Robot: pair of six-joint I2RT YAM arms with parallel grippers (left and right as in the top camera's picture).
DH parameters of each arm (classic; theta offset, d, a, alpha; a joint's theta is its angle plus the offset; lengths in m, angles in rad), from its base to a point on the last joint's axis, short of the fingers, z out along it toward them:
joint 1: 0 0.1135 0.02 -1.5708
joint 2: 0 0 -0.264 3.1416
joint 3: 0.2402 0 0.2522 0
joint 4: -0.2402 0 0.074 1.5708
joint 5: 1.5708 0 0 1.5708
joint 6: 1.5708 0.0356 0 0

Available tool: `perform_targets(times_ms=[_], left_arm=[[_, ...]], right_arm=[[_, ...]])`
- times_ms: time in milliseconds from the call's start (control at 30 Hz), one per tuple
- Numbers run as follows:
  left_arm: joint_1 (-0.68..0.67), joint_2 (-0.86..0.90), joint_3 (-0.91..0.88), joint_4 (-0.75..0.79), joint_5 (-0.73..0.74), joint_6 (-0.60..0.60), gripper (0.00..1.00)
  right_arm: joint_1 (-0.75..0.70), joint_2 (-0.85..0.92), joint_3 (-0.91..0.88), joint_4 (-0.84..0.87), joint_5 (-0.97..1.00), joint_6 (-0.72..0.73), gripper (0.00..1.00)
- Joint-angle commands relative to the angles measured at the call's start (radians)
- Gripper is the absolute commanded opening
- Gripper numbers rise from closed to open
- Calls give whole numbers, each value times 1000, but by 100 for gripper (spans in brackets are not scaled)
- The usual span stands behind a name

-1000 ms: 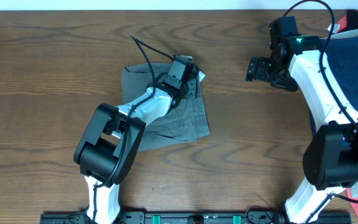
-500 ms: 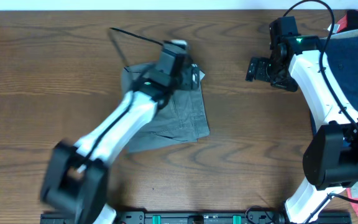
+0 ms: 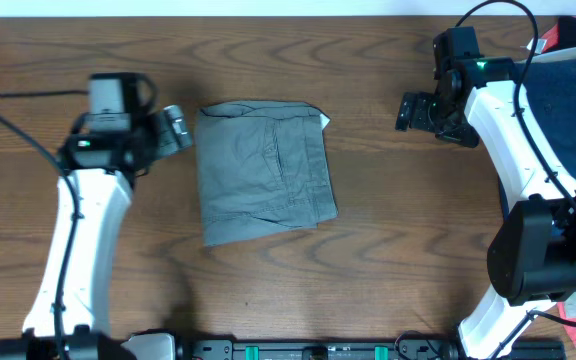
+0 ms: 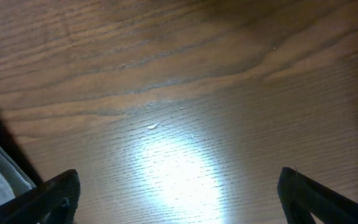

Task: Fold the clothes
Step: 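Move the left gripper to the folded shorts' left side and grasp, then drag the folded shorts to the upper left of the table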

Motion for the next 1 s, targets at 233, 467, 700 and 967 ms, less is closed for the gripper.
perform_targets(times_ms=[233, 467, 700, 967], left_arm=[[100, 336, -54, -10, 512, 217, 98], [100, 484, -54, -2, 549, 225, 98], [74, 518, -56, -2, 550, 239, 98], [-4, 525, -87, 39, 575, 219, 44]], right_arm=[[0, -3, 3, 0, 10, -10, 99], [0, -3, 3, 0, 10, -10, 99], [0, -3, 3, 0, 10, -10, 99], [0, -3, 3, 0, 10, -10, 99]])
